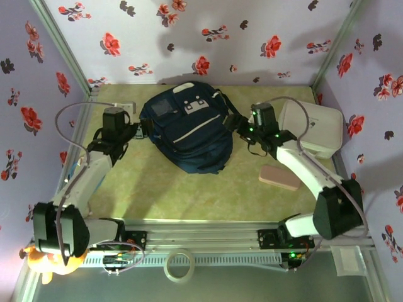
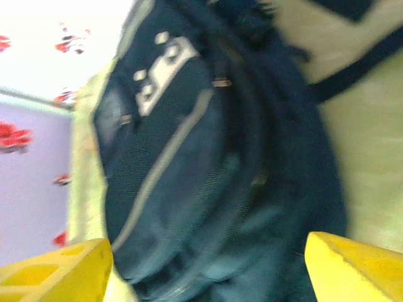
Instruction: Pack the student bag
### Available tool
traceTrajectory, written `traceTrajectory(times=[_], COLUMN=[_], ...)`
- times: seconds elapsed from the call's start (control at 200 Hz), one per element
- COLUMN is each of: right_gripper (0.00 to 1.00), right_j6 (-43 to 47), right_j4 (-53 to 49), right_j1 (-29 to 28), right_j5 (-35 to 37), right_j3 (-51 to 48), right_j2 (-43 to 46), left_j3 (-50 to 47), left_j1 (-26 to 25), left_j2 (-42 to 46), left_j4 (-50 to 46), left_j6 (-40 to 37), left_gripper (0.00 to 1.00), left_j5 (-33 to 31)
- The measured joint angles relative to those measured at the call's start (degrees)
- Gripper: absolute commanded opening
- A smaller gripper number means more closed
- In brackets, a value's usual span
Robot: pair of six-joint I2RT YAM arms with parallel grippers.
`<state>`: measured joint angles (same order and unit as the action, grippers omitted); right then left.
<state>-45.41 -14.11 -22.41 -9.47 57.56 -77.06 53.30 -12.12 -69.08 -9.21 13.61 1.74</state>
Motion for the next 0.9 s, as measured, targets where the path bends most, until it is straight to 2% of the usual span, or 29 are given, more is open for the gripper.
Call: traceTrajectory(times=[0.175, 0.4, 0.65, 0.9], right_gripper=[0.84, 0.86, 0.88, 0.86], right_j6=[0.0, 0.1, 1.8, 1.5], right_j4=[-7.9, -11.5, -11.7, -11.6], right_j1=[1.6, 3.2, 6.7, 7.2], right_j5=[10.4, 17.3, 19.7, 17.6], right_j3=[-7.3, -8.9, -5.2, -7.0], right_j2=[2.8, -0.8, -11.4, -12.6], left_j3=[0.0, 0.5, 0.4, 0.4], left_j1=[-0.3, -0.3, -0.3, -0.3], left_j2=[6.4, 8.7, 8.6, 7.8], left_j4=[-2.2, -3.8, -4.2, -4.7], left_j6=[3.9, 4.7, 4.7, 4.5], left_gripper=[0.95, 0.99, 1.0, 1.0], left_j5=[2.4, 5.0, 7.1, 8.0])
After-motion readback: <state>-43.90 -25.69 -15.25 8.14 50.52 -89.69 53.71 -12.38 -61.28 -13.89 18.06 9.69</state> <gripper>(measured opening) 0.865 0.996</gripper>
